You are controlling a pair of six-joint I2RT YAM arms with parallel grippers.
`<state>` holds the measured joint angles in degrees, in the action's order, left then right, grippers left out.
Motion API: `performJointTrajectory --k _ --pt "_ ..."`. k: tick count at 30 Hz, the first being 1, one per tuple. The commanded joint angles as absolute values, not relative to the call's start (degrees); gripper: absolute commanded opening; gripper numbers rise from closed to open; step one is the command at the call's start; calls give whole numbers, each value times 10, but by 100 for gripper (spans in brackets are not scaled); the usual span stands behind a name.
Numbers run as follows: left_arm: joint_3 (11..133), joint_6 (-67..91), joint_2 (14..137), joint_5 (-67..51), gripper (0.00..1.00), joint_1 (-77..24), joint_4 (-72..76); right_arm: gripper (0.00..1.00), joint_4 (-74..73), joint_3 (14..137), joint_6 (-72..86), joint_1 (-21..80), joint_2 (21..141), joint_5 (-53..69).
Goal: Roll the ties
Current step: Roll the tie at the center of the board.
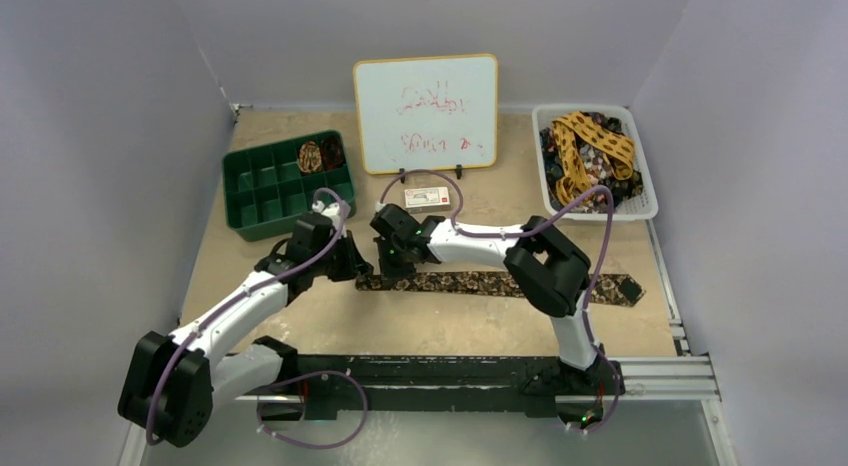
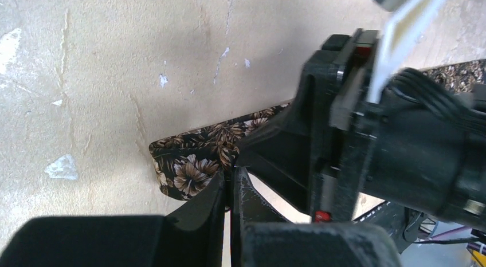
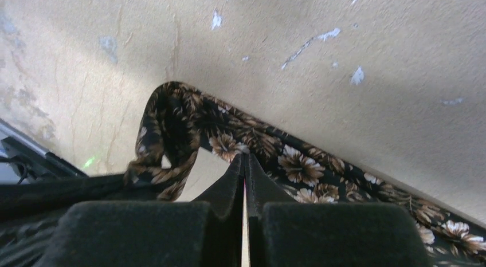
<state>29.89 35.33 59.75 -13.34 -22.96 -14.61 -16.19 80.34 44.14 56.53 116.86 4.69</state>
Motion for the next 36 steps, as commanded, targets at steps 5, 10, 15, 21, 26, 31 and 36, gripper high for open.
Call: performJointTrajectory --k 5,10,15,21,26,31,36 --pt "324 340 622 -139 0 -243 -131 10 -176 771 446 556 1040 7" --pt "331 346 644 -138 0 -260 -115 13 -178 717 456 543 982 -31" --pt "343 359 681 -113 0 -298 -97 14 -163 667 471 532 954 -31" --pt "340 379 701 -72 2 -316 -95 15 -150 654 475 528 950 -18" --pt "347 410 732 -110 10 -320 -53 24 -132 645 480 524 951 -2" --pt "355 425 743 -116 18 -320 -59 30 -120 624 490 518 944 7" --pt "354 449 704 -155 37 -320 -60 43 -110 613 495 510 937 21"
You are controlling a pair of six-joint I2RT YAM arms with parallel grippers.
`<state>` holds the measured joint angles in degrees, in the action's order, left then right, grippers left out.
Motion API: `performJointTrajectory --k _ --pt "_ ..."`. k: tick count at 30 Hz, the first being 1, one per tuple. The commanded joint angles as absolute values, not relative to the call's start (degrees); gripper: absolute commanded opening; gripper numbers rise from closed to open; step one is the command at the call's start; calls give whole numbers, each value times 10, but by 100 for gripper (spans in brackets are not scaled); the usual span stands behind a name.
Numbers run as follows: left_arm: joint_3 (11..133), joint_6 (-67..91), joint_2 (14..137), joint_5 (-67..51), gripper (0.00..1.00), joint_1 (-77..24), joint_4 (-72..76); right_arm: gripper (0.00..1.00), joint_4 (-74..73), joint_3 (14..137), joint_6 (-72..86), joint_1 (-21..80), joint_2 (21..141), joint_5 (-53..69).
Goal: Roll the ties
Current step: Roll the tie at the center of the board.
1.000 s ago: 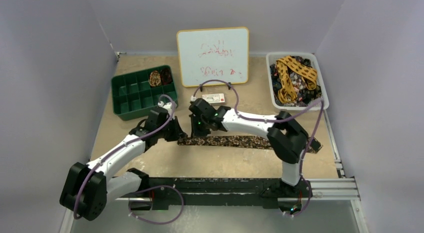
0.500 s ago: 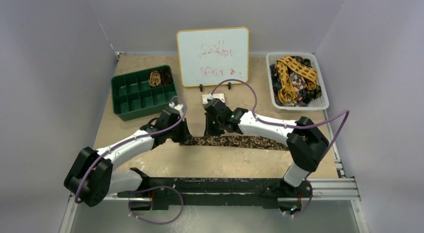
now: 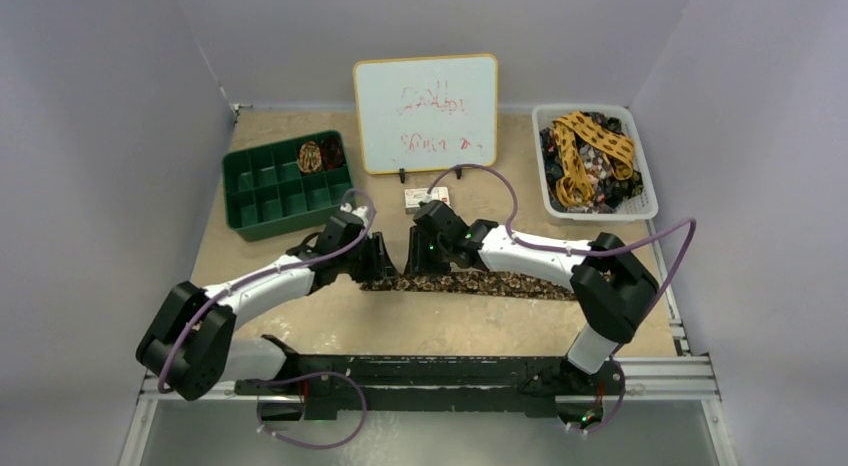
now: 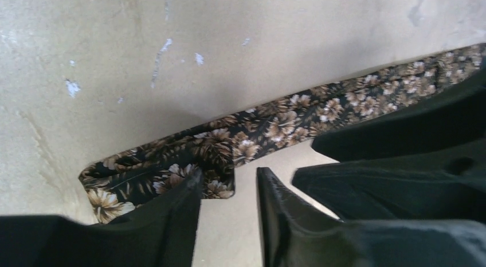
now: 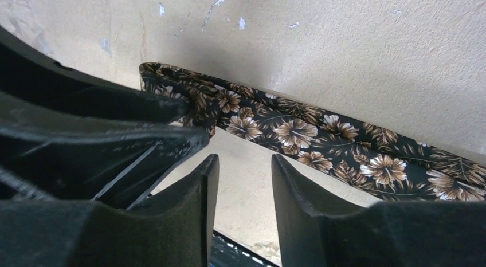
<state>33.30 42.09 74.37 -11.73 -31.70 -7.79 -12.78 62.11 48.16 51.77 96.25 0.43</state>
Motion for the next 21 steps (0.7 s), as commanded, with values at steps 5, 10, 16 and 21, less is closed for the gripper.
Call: performJointTrajectory --k 5,10,16,21 --pt "390 437 635 -106 44 -319 -167 58 -58 596 507 503 930 73" --pt "399 430 580 -40 48 -287 -267 59 14 605 520 504 964 123" --pt "388 408 556 -67 48 -176 -326 56 58 618 545 504 1022 164" --pt "374 401 562 -97 48 -159 -314 49 53 629 545 504 1052 178"
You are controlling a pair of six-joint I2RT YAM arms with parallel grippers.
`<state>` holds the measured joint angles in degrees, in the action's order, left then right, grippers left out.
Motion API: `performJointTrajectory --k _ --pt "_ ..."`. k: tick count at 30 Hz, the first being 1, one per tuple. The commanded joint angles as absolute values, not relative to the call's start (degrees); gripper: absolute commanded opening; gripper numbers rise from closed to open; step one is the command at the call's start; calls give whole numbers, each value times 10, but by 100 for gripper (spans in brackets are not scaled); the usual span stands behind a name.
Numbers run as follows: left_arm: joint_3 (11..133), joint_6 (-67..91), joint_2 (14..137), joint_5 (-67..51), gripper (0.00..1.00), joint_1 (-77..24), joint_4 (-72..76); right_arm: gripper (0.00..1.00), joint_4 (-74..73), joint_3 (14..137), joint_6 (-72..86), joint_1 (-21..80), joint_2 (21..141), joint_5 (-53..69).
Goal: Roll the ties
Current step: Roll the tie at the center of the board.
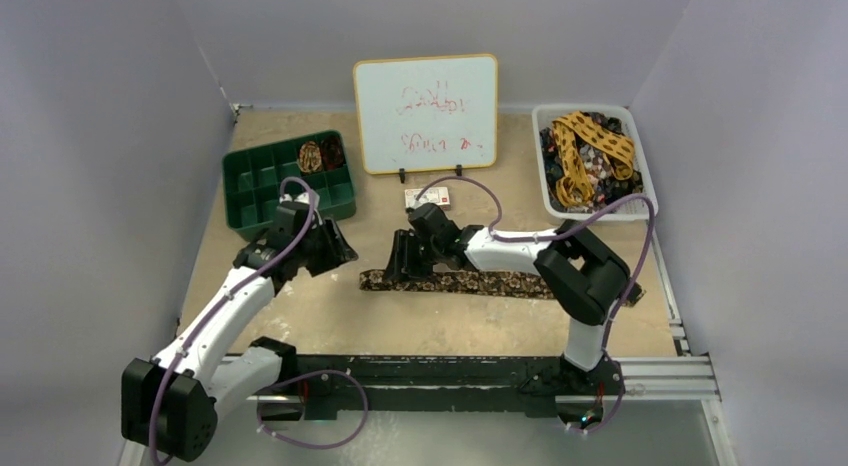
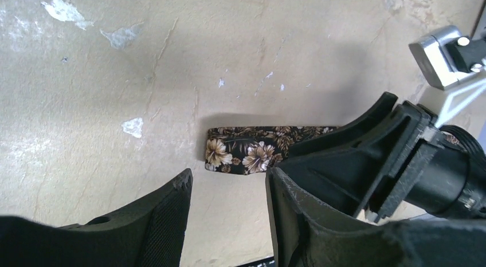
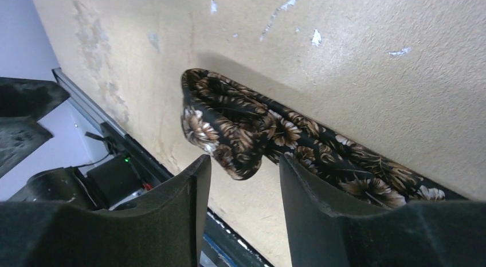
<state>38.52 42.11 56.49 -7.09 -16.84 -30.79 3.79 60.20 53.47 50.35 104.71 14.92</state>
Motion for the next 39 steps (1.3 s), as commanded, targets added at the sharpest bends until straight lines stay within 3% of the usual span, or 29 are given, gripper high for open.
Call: performJointTrajectory --k 1,8,10,12,16,18,28,32,39 --pt "371 401 565 -99 48 -158 -311 48 54 628 546 504 1055 182" --pt "339 401 583 -136 48 -148 -274 29 47 622 542 502 1062 191" --pt "330 401 588 -150 48 -148 -258 27 44 619 540 500 1058 189" --pt "318 402 593 -162 48 -147 -239 28 44 616 537 496 1054 194" --pt "301 405 602 -177 48 -146 -212 42 49 606 537 490 1045 201" --pt "295 405 604 -181 48 -145 -204 43 55 603 536 488 1039 207" --pt "273 407 604 -206 48 -145 -160 5 62 596 538 474 1055 220" --pt "260 409 604 -212 48 -144 -139 0 55 591 532 473 1063 218" --pt "227 424 618 -245 49 -141 -80 1 92 557 529 467 1073 217"
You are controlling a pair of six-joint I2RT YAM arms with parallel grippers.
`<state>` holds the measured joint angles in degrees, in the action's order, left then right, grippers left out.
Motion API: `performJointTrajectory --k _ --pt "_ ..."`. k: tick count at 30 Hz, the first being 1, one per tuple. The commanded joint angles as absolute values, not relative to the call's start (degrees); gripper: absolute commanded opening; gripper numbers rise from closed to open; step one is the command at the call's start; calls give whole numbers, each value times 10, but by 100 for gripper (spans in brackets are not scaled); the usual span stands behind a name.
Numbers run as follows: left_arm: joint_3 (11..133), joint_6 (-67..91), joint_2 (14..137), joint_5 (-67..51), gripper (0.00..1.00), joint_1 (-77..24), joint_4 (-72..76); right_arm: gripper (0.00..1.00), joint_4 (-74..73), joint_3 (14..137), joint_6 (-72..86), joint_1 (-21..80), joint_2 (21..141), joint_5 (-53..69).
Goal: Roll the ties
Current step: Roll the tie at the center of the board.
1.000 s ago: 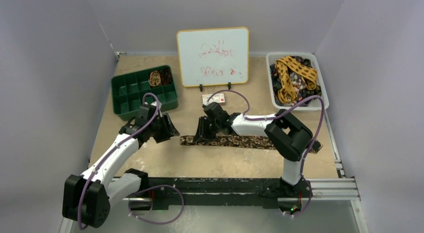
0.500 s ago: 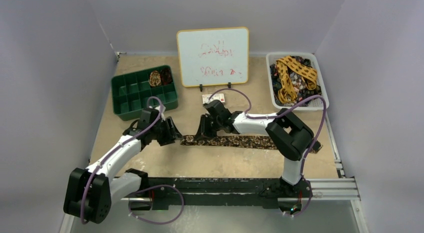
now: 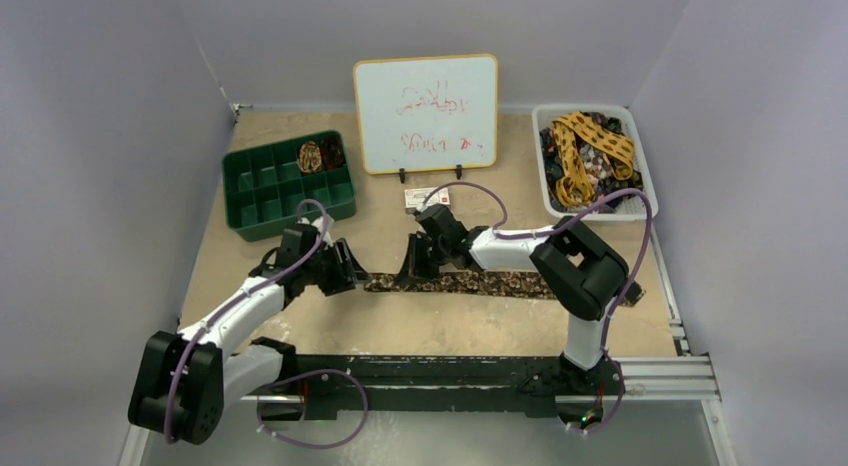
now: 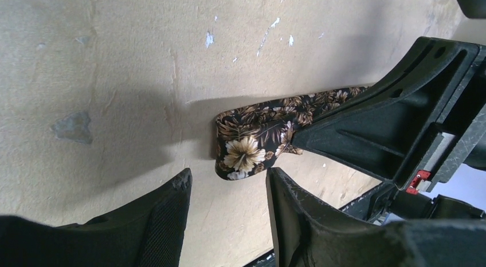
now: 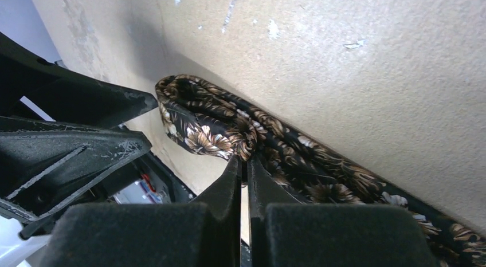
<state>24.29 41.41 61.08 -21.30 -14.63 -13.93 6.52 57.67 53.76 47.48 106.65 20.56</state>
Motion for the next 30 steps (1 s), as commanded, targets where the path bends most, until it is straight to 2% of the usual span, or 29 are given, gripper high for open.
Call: performJointTrajectory --k 1,18,27,30 --pt "222 424 620 -250 49 -141 -72 1 100 553 527 464 1076 222" --pt "193 444 691 -300 48 -127 45 4 100 542 509 454 1107 220" --pt "178 456 748 -333 38 -127 121 4 89 545 507 444 1113 222" --pt "177 458 778 -352 30 -127 151 4 90 546 507 442 1113 225"
